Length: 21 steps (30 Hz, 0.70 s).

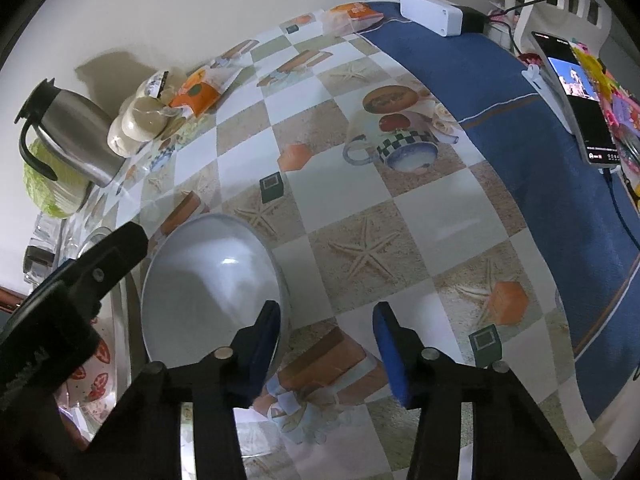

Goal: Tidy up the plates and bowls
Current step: 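Close both grippers on the white bowl rim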

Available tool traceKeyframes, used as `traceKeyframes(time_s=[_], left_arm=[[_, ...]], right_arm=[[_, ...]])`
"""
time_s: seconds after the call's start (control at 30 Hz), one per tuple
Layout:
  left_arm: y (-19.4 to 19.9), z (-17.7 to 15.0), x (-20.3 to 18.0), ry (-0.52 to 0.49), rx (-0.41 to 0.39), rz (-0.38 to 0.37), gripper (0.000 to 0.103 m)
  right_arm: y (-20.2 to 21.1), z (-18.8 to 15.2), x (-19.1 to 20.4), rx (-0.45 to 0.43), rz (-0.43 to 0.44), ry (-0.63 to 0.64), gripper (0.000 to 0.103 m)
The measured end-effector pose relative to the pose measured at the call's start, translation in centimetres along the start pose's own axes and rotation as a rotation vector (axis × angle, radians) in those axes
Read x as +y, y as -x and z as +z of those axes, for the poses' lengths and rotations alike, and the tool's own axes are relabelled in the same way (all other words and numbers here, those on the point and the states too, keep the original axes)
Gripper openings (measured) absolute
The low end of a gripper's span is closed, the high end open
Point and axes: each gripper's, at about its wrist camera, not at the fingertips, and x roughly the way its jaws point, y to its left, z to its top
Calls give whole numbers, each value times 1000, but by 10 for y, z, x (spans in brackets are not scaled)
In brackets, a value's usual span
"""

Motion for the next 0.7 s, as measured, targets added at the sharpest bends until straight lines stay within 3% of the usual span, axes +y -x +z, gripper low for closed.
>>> traceKeyframes(time_s=[0.43,0.53,0.67,0.7], left_arm=[[6,0,-12,-9,-17,-45,100],[5,0,-13,-6,-11,-63,91],[-1,-3,-17,-4,10,-95,90],[-3,-4,-18,-6,16,-101,85]], right_arm=[[4,3,-4,-24,-62,8,47],[6,5,-9,-28,-77,-8,47],[8,6,-19,-35,-84,-42,47],[9,6,-21,-36,-83,-53,47]])
